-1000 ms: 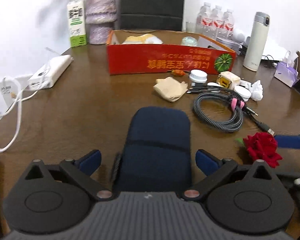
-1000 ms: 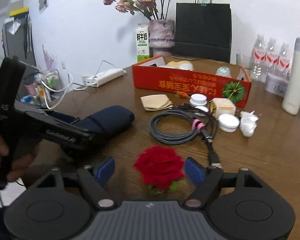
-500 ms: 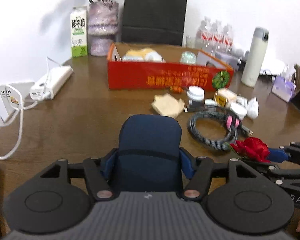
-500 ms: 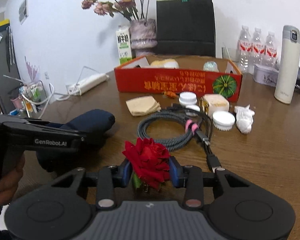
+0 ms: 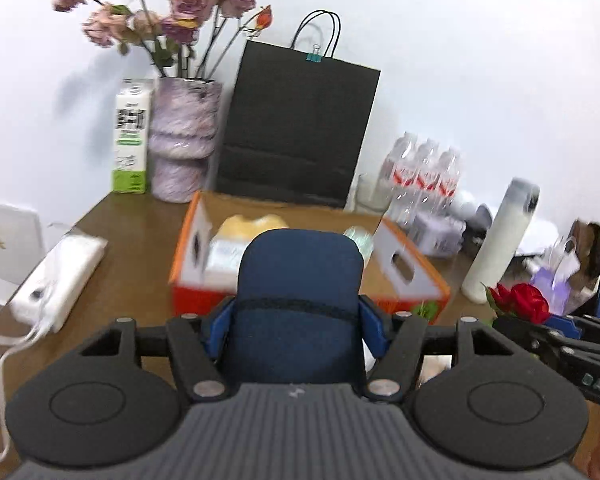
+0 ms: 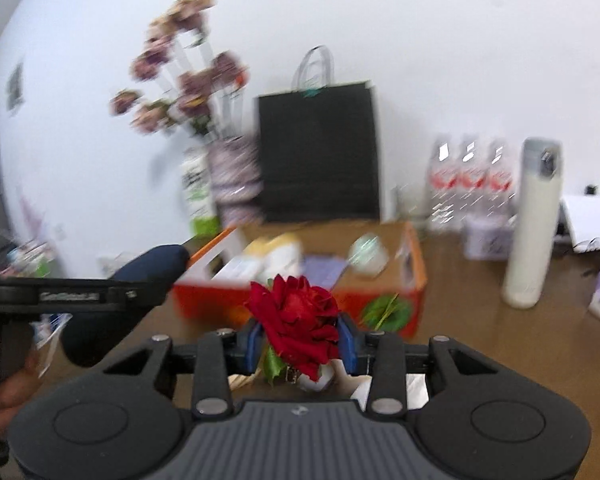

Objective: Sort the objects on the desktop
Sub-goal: 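Carry the navy pouch into the carton with left while right drops the red rose in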

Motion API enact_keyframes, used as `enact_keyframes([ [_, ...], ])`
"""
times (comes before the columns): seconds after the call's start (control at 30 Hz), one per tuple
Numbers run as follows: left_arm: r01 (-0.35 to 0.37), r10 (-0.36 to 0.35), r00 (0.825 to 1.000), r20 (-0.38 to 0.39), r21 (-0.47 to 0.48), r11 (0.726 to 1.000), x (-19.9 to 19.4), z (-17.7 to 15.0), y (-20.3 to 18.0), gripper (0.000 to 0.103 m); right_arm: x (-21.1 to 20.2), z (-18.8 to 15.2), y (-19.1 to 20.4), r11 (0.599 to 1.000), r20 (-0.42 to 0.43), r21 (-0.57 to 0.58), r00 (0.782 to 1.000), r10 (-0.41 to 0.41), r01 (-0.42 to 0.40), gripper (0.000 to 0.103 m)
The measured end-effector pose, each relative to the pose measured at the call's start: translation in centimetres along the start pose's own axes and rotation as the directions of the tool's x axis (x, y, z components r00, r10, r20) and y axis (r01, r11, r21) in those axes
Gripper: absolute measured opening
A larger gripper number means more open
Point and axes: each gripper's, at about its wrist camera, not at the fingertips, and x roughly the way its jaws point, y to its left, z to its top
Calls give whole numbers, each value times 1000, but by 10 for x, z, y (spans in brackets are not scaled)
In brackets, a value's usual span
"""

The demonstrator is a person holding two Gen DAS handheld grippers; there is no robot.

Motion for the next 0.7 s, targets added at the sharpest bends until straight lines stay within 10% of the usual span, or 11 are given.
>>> enact_keyframes([
  [0.2,91,-97,989,-109,-63,994,83,70,-1,65,74,66,-26,993,-58,-62,993,-104,101,37],
  [0.5,-76,28,935,-355,-123,990,270,80,-17,69,284,100,-71,980,-330,-104,924,-194,169,38],
  [0.6,-31,-14,958,-287,-153,988,270,74,-13,77,324,94,-84,981,-414,-86,890,-194,174,44],
  [0.7,24,-43,981,-190,-99,995,235,78,-19,94,307,96,-91,987,-359,-6,921,-151,159,53],
])
